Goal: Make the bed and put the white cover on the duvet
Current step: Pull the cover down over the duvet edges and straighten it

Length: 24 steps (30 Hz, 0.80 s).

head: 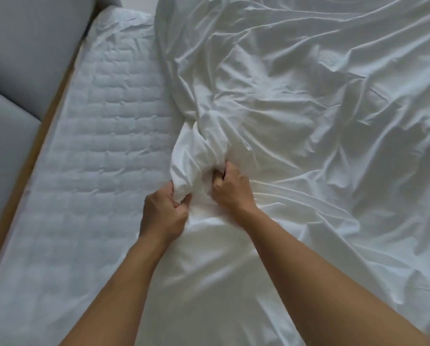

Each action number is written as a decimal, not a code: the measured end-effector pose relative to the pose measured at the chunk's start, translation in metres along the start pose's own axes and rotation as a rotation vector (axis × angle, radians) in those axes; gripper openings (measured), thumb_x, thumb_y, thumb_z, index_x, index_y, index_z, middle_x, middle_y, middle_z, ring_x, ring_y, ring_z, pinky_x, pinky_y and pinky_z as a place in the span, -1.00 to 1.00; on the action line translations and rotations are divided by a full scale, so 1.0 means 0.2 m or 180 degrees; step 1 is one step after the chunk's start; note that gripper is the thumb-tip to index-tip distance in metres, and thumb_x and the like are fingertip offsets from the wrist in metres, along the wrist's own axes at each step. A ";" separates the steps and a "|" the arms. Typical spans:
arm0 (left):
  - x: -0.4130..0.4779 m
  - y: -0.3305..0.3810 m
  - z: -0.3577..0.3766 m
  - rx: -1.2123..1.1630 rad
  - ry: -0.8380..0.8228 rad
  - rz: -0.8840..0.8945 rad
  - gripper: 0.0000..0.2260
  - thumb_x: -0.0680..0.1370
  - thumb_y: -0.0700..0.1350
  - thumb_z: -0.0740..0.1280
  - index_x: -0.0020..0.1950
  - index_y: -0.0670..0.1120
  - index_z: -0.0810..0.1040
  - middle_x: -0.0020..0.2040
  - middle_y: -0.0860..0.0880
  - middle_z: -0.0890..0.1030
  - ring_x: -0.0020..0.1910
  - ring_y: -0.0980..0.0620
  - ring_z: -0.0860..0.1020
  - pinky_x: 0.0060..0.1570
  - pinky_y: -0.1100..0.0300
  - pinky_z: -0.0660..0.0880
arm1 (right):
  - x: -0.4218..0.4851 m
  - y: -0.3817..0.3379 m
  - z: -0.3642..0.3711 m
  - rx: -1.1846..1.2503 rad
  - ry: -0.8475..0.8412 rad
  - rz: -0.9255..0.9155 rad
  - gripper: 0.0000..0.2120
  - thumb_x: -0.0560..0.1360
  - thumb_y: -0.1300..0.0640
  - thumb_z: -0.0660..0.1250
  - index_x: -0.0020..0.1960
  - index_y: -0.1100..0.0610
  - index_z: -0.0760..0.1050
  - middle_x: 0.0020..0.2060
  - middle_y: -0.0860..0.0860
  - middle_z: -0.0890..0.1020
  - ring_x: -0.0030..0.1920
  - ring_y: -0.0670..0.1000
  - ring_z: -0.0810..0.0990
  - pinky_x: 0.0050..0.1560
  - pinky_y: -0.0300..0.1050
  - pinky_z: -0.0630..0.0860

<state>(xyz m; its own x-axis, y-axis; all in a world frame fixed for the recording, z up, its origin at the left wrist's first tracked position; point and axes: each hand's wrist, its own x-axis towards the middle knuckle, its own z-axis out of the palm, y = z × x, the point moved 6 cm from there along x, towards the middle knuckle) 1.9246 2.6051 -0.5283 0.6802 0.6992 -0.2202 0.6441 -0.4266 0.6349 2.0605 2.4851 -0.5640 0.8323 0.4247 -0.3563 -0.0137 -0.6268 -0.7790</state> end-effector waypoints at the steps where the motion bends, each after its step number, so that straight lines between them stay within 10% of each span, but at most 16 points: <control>1: 0.00 -0.05 0.04 0.0174 -0.0078 -0.0161 -0.82 0.53 -0.03 0.46 0.06 -0.06 0.58 -0.19 -0.09 0.67 -0.11 -0.18 0.62 -0.21 0.09 0.43 | -0.04 0.07 0.01 -0.0342 -0.0139 0.0114 -0.85 0.59 0.14 0.19 0.07 0.17 0.47 0.04 0.24 0.63 0.04 0.29 0.57 -0.10 -0.03 0.34; 8: -0.06 -0.26 0.23 0.0955 -0.1598 -0.0683 -0.49 0.48 0.01 0.39 0.42 0.05 0.37 0.29 -0.05 0.54 0.23 -0.11 0.53 0.11 0.10 0.48 | -0.28 0.55 -0.05 -0.2611 -0.1793 0.0734 -0.85 0.56 0.15 0.21 0.06 0.16 0.51 0.05 0.17 0.60 0.10 0.19 0.62 -0.05 -0.09 0.50; 11: 0.04 -0.28 0.14 0.1249 -0.1753 -0.0675 -0.29 0.35 0.33 0.45 0.42 0.09 0.42 0.37 -0.09 0.44 0.33 -0.15 0.46 0.30 -0.02 0.43 | -0.25 0.47 -0.04 -0.2766 -0.1967 0.0688 -0.85 0.54 0.18 0.25 -0.20 0.11 0.45 -0.21 0.08 0.63 -0.21 0.11 0.60 -0.22 -0.11 0.51; 14: 0.11 -0.39 0.06 0.0674 -0.1811 -0.1063 -0.02 0.22 0.62 0.35 0.44 0.00 0.44 0.37 -0.07 0.50 0.27 -0.10 0.52 0.25 -0.02 0.45 | -0.17 0.31 -0.04 -0.2645 -0.1716 0.0595 -0.90 0.51 0.10 0.29 -0.06 0.14 0.52 -0.16 0.08 0.65 -0.19 0.11 0.62 -0.13 -0.05 0.60; 18: -0.06 -0.49 0.14 -0.0619 -0.2871 -0.1478 -0.46 0.40 0.35 0.47 0.26 0.07 0.61 0.17 0.03 0.67 -0.04 0.13 0.65 -0.02 0.24 0.60 | -0.06 -0.02 0.01 -0.1575 -0.0065 0.0191 -0.67 0.48 -0.12 0.31 0.11 0.08 0.44 0.02 0.03 0.54 0.01 0.13 0.53 -0.02 -0.01 0.48; 21: -0.22 -0.54 0.19 -0.0925 -0.3562 -0.1669 -0.59 0.41 0.07 0.59 0.22 0.01 0.66 0.12 -0.04 0.72 0.08 -0.04 0.70 0.13 0.03 0.62 | 0.04 -0.03 0.18 -0.1405 -0.0106 0.0448 -0.41 0.53 -0.21 0.30 0.37 0.18 0.39 0.26 0.13 0.53 0.26 0.21 0.52 0.18 0.07 0.48; 24: -0.35 -0.69 0.17 -0.0781 -0.3948 -0.1804 -0.56 0.29 -0.09 0.67 0.12 -0.09 0.69 0.06 -0.11 0.73 0.06 -0.12 0.70 0.16 -0.07 0.61 | 0.12 -0.03 0.28 -0.1579 -0.0291 0.0275 -0.64 0.64 0.06 0.20 0.29 0.26 0.51 0.24 0.27 0.58 0.25 0.30 0.54 0.20 0.04 0.46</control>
<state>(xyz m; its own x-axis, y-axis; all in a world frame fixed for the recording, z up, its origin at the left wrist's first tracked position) 1.7991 2.5962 -0.6255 0.2958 -0.2757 -0.9146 0.9447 -0.0574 0.3228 2.0494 2.5360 -0.5975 0.7876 0.3991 -0.4695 0.2029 -0.8874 -0.4139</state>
